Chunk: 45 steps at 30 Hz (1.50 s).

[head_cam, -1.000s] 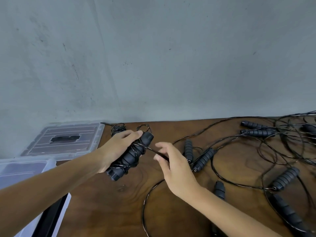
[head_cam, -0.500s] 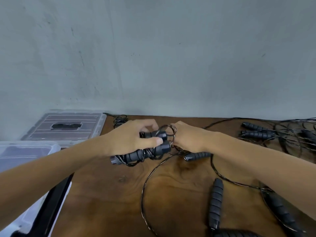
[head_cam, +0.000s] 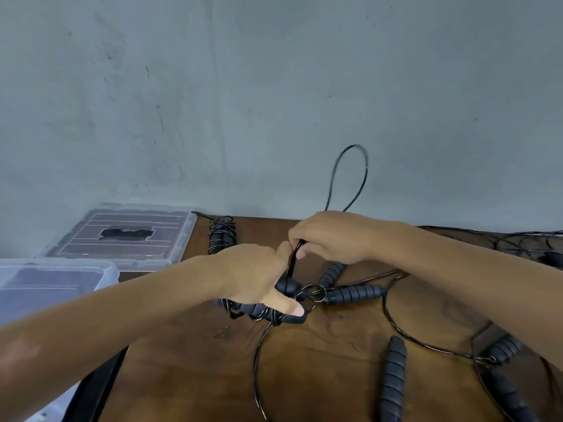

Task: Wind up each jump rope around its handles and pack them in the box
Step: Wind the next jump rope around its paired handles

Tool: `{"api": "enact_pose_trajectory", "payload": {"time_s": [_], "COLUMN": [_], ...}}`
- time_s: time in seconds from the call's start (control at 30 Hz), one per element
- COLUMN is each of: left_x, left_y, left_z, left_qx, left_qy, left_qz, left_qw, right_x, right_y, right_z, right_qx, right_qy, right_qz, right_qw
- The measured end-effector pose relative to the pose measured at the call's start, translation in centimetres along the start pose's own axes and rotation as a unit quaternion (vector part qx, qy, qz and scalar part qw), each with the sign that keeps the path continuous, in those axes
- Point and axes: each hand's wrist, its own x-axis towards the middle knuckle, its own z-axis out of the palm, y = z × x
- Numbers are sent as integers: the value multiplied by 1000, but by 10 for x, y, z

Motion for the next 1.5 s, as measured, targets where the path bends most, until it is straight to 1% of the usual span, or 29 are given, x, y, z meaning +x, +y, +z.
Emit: {"api": "enact_pose_trajectory", "payload": {"time_s": [0.13, 0.2, 0.27, 0.33, 0.43, 0.53, 0.6, 0.7, 0.77, 0.87, 0.93, 1.0, 1.07, 1.1, 1.2, 1.23, 1.33, 1.4, 1.43, 1.5], "left_x": [6, 11, 16, 23, 33, 37, 39, 38, 38, 38, 37, 37, 37, 38, 39, 39, 39, 39, 40, 41], "left_y": [3, 4, 4, 2, -2, 0, 3, 7, 8, 10, 11, 14, 20, 23, 33, 35, 42, 44, 45, 49], "left_z": [-1, -2, 1, 8, 16, 17, 20, 25, 25, 22, 20, 18, 16, 15, 10, 9, 7, 7, 6, 4], "left_qx": [-34, -56, -107, -182, -288, -378, -435, -514, -538, -564, -574, -585, -596, -605, -625, -619, -578, -556, -543, -509], "left_qy": [17, 25, 43, 88, 149, 164, 155, 140, 135, 111, 90, 84, 93, 99, 119, 124, 129, 118, 109, 88], "left_qz": [-9, -17, -39, -57, -90, -122, -117, -103, -101, -87, -76, -65, -58, -56, -46, -34, 9, 32, 46, 75], "left_qw": [999, 998, 993, 978, 942, 903, 879, 840, 826, 814, 810, 804, 796, 788, 770, 775, 806, 822, 832, 853], "right_x": [-13, -20, -26, -33, -44, -54, -59, -66, -70, -77, -82, -86, -91, -94, -103, -106, -119, -125, -127, -132], "right_y": [-14, -20, -26, -32, -39, -43, -42, -37, -33, -30, -28, -26, -25, -25, -23, -20, -12, -6, -3, 7], "right_z": [-8, -9, -7, -2, 12, 27, 35, 40, 42, 42, 43, 45, 49, 50, 57, 60, 70, 75, 77, 82], "right_qx": [-18, -9, 18, 46, 103, 194, 251, 368, 430, 489, 500, 518, 520, 498, 387, 355, 242, 153, 116, 36], "right_qy": [50, 62, 74, 91, 137, 184, 213, 250, 252, 249, 252, 238, 222, 220, 207, 200, 181, 154, 138, 129], "right_qz": [24, 49, 77, 105, 147, 186, 209, 231, 231, 225, 231, 224, 207, 202, 190, 178, 125, 87, 70, 27], "right_qw": [998, 997, 994, 989, 974, 945, 921, 865, 836, 805, 796, 791, 798, 814, 878, 896, 945, 972, 981, 991]}}
